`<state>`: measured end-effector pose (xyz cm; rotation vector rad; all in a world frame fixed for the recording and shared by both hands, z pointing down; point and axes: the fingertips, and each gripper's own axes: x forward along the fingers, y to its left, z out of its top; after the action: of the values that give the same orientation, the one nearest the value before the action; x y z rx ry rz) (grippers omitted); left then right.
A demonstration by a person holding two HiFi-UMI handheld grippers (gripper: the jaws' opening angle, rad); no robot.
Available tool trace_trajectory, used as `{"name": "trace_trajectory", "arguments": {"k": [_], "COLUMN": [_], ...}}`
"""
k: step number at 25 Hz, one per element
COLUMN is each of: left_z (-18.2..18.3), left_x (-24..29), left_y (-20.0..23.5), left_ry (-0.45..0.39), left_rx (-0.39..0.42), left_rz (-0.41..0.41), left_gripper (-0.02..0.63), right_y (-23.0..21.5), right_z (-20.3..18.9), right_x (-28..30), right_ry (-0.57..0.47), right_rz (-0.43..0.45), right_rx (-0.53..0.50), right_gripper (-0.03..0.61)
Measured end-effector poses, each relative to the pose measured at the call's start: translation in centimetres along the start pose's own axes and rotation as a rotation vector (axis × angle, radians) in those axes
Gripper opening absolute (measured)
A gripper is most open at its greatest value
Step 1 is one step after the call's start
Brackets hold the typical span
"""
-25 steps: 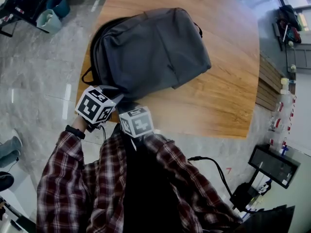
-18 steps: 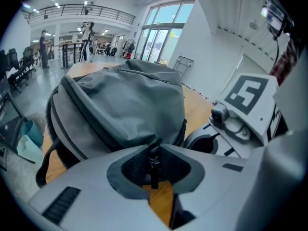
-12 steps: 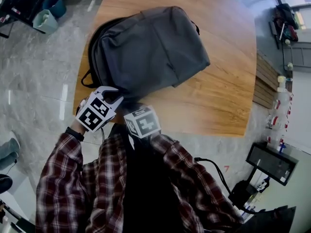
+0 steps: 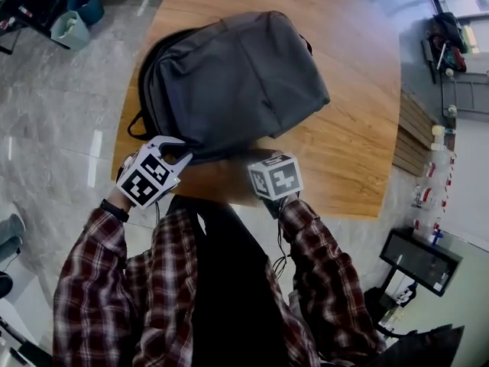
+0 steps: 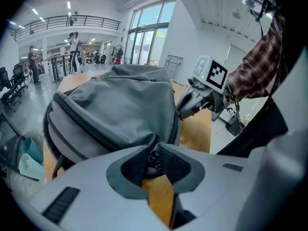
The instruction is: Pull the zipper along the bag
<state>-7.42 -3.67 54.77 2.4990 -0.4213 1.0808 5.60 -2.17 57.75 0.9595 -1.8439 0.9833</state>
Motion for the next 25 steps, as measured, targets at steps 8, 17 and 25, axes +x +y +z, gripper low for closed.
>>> {"name": "trace_trajectory", "arguments": {"k": [8, 17, 25], "left_z": [0.5, 2.9, 19.6], "left_x": [0.2, -5.2, -12.5], "left_y": [0.1, 0.2, -2.9], "left_ry": [-0.024, -0.195, -0.608], "left_rx": [-0.103, -0.31, -0.184], "left_rz": [-0.011, -0.036, 0.22], "left_gripper": [0.077, 0.078, 0.075], "right_y": [-3.5, -2.8, 1.1], "right_z": [0.9, 0.4, 10.8], "right_x": [-0.8, -7.0, -21.2], "right_ry": [-0.041, -0.248, -0.789], "right_rz": [-0.029, 0.041, -0.174], "right_rx": [-0.008, 0.168, 0.054], "right_gripper": [0.026, 0.058, 0.011]}}
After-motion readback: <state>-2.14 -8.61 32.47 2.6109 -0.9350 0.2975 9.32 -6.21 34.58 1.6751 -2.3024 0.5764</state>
